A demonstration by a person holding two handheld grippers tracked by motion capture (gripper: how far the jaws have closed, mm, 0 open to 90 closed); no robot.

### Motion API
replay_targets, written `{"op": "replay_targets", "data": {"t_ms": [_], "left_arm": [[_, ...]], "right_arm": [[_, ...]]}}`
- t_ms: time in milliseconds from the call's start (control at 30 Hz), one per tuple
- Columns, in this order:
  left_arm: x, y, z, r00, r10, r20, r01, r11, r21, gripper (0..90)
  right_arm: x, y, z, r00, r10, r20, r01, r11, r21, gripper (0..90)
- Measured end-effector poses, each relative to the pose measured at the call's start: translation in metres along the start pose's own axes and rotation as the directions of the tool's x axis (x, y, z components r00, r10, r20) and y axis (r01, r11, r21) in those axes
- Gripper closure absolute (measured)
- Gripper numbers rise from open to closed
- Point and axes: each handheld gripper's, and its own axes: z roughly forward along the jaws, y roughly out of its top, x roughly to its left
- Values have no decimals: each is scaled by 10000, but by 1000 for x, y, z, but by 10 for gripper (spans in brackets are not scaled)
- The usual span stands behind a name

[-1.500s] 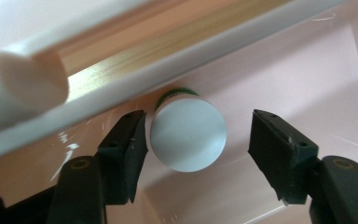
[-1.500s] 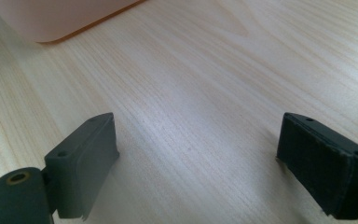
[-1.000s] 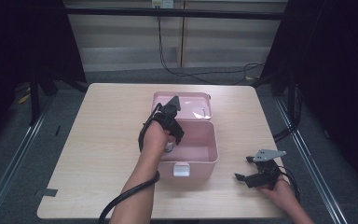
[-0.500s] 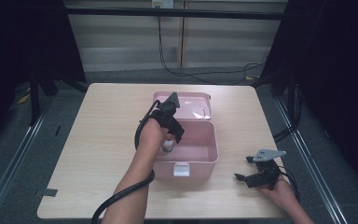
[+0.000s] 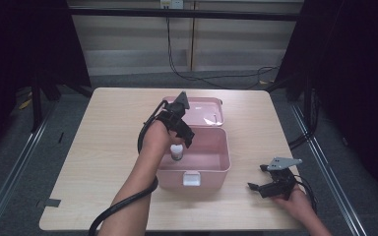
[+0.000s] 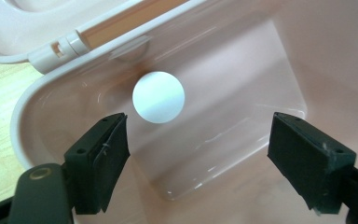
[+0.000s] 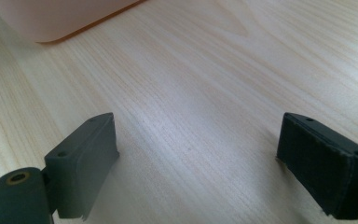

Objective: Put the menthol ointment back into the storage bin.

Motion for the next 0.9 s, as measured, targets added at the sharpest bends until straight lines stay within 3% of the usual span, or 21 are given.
{"op": "replay_targets", "data": {"t_ms": [367,900], "left_arm": [[-7,-4,-20,9981,600,127,-602,9981,159,177],[6,-15,-53,9974,710,-77,-712,9970,-300,172]], "right_arm": [[0,0,0,10000,0,-1,0,10000,1,115],[0,0,0,10000,-1,-1,1,10000,0,115]]}}
